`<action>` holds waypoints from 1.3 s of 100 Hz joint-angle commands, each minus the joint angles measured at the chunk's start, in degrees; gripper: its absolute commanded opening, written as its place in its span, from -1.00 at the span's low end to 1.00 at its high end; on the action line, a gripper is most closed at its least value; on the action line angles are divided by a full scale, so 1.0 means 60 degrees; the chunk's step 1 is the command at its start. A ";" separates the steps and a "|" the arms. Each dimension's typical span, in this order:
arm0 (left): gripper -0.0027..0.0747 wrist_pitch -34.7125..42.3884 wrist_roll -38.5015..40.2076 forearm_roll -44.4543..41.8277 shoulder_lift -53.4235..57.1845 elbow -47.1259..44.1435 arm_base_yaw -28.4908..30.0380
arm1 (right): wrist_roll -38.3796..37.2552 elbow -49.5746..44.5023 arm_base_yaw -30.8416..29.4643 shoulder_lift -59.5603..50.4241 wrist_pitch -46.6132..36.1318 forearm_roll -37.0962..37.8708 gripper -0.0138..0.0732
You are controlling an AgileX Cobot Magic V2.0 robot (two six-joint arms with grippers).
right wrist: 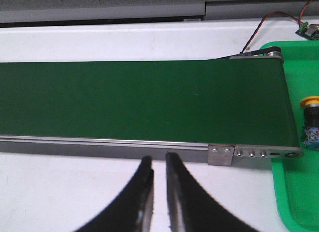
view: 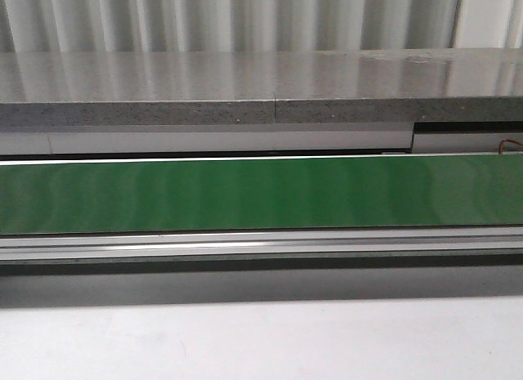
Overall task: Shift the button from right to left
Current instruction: 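Grasp the yellow button by its black body with the right gripper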
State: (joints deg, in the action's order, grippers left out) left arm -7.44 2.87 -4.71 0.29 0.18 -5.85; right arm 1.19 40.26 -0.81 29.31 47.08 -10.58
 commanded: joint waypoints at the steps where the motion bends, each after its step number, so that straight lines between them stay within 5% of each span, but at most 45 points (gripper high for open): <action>1: -0.98 0.0827 0.0082 0.0072 0.0324 -0.0256 -0.0051 | 0.0025 0.0349 -0.0048 0.0104 -0.0385 -0.0141 -0.06; 11: -0.98 0.0827 0.0082 0.0072 0.0324 -0.0256 -0.0051 | 0.0025 0.0349 -0.0048 0.0104 -0.0372 -0.0204 0.48; 20: -0.98 0.0827 0.0082 0.0072 0.0324 -0.0256 -0.0051 | 0.0025 0.0349 -0.0048 0.0104 -0.0431 -0.0249 0.71; 58: -0.98 0.0827 0.0082 0.0072 0.0324 -0.0256 -0.0051 | -0.1686 0.1539 -0.0797 0.2470 -0.0767 0.1684 0.71; 111: -0.98 0.0827 0.0082 0.0072 0.0324 -0.0256 -0.0051 | -0.1532 0.2952 -0.4048 0.7414 -0.1952 0.1667 0.71; 130: -0.98 0.0827 0.0082 0.0072 0.0324 -0.0256 -0.0051 | -0.1447 0.2963 -0.4490 0.8671 -0.2779 0.1498 0.71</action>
State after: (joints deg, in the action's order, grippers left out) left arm -7.44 2.87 -4.71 0.29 0.18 -5.85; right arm -8.40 56.08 -26.98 80.08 35.29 -1.13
